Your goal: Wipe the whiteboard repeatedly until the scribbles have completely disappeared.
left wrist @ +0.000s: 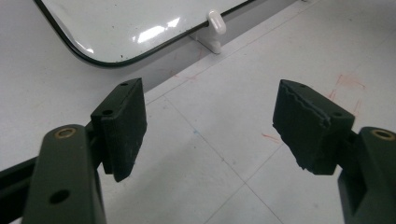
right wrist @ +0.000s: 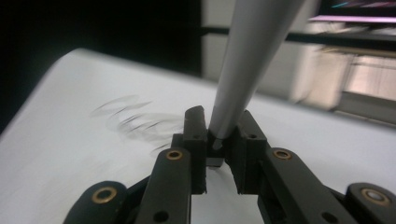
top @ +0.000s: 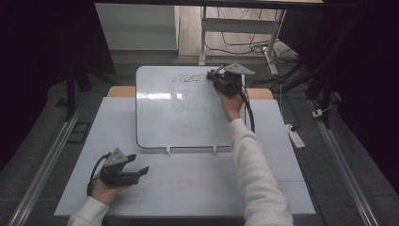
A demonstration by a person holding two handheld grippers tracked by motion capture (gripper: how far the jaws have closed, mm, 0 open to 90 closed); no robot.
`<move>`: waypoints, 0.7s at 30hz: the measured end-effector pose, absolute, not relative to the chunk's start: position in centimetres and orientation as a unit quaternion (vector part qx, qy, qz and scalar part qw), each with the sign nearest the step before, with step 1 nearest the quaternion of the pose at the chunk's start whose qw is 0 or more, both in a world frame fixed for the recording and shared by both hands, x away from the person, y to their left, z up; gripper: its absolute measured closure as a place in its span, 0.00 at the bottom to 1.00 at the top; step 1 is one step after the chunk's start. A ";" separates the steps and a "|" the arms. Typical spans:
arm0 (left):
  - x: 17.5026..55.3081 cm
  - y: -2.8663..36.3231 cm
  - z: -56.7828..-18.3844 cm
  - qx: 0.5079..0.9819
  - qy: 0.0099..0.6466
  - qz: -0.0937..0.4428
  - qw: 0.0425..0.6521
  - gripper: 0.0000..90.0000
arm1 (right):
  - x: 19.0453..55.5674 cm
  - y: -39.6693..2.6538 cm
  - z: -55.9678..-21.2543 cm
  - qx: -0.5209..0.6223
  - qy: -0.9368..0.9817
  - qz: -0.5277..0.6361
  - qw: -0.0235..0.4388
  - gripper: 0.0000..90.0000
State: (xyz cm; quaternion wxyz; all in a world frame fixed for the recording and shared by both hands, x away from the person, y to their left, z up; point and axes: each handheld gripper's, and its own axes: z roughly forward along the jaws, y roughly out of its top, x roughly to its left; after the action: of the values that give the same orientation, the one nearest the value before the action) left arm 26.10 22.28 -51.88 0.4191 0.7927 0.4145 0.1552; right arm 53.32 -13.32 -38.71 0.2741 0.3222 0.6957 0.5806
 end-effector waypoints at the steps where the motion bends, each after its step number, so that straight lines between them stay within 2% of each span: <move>1: 26.1 22.3 -51.9 0.793 0.414 0.155 0.420 0.30 | 53.6 -13.8 -38.5 0.339 0.681 0.587 0.277 0.86; 3: 26.2 22.3 -51.9 0.793 0.413 0.154 0.420 0.30 | 53.6 -13.9 -38.8 0.351 0.671 0.598 0.263 0.86; 6: 26.3 22.4 -51.9 0.792 0.416 0.153 0.421 0.30 | 52.5 -12.1 -39.8 0.302 0.714 0.585 0.239 0.86; 9: 26.3 22.4 -51.9 0.792 0.415 0.154 0.420 0.30 | 52.3 -11.8 -39.8 0.290 0.723 0.578 0.244 0.86; 11: 26.2 22.3 -51.9 0.794 0.413 0.155 0.419 0.30 | 53.3 -13.2 -39.1 0.330 0.686 0.592 0.264 0.86; 14: 26.3 22.3 -51.9 0.792 0.413 0.153 0.422 0.30 | 53.6 -13.6 -39.0 0.349 0.670 0.603 0.257 0.86; 17: 26.4 22.4 -52.0 0.791 0.416 0.151 0.422 0.30 | 52.6 -11.8 -39.7 0.299 0.717 0.584 0.235 0.86; 19: 26.5 22.4 -52.0 0.792 0.416 0.150 0.421 0.30 | 52.4 -11.4 -39.8 0.285 0.728 0.576 0.238 0.86; 21: 26.4 22.3 -51.9 0.793 0.414 0.152 0.421 0.30 | 53.0 -12.3 -39.0 0.304 0.711 0.576 0.265 0.86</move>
State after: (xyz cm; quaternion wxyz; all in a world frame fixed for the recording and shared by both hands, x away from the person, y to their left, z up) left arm 26.38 22.31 -51.94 0.4206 0.7927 0.4141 0.1525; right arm 53.04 -12.29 -38.99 0.2647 0.3042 0.7114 0.5757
